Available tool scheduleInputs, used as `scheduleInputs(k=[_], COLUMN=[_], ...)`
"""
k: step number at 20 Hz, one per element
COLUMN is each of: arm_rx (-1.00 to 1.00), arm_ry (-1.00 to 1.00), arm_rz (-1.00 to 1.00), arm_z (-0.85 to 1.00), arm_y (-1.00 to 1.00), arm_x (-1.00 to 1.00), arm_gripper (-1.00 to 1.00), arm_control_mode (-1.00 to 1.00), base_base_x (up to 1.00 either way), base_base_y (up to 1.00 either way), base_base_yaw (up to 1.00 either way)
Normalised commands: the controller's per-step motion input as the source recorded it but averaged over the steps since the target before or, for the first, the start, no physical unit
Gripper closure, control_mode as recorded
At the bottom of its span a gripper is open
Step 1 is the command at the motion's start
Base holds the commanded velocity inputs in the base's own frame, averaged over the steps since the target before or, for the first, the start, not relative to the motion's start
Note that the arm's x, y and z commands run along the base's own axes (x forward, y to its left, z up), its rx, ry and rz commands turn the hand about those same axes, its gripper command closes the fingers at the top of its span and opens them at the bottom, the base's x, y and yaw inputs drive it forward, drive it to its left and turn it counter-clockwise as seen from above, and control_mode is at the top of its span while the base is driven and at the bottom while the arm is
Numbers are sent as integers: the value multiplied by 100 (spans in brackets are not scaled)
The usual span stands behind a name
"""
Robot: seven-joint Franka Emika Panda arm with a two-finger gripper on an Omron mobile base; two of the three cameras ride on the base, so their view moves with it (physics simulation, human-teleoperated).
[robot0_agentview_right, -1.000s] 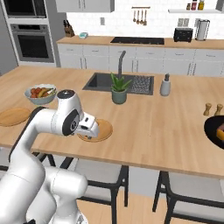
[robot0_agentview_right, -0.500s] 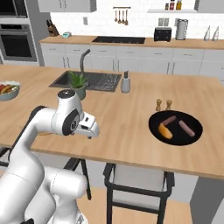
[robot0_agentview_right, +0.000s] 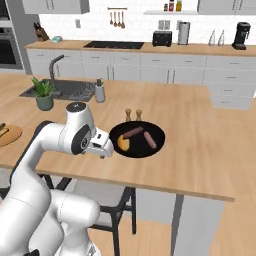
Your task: Place one bun and one sausage from the bowl on each plate.
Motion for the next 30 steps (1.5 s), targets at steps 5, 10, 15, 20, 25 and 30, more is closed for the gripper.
scheduleInputs(k=[5, 10, 15, 20, 25, 30], arm_rx=[0, 0, 0, 0, 0, 0], arm_ry=[0, 0, 0, 0, 0, 0], arm_rz=[0, 0, 0, 0, 0, 0], arm_z=[0, 0, 0, 0, 0, 0], arm_y=[0, 0, 0, 0, 0, 0], arm_x=[0, 0, 0, 0, 0, 0], arm_gripper=[-100, -100, -100, -100, -100, -100], arm_control_mode=[100, 100, 100, 100, 100, 100], base_base_x=[10, 48, 94, 100, 37, 39], base_base_y=[-95, -47, -5, -17, -81, 4], base_base_yaw=[-6, 11, 26, 23, 24, 20])
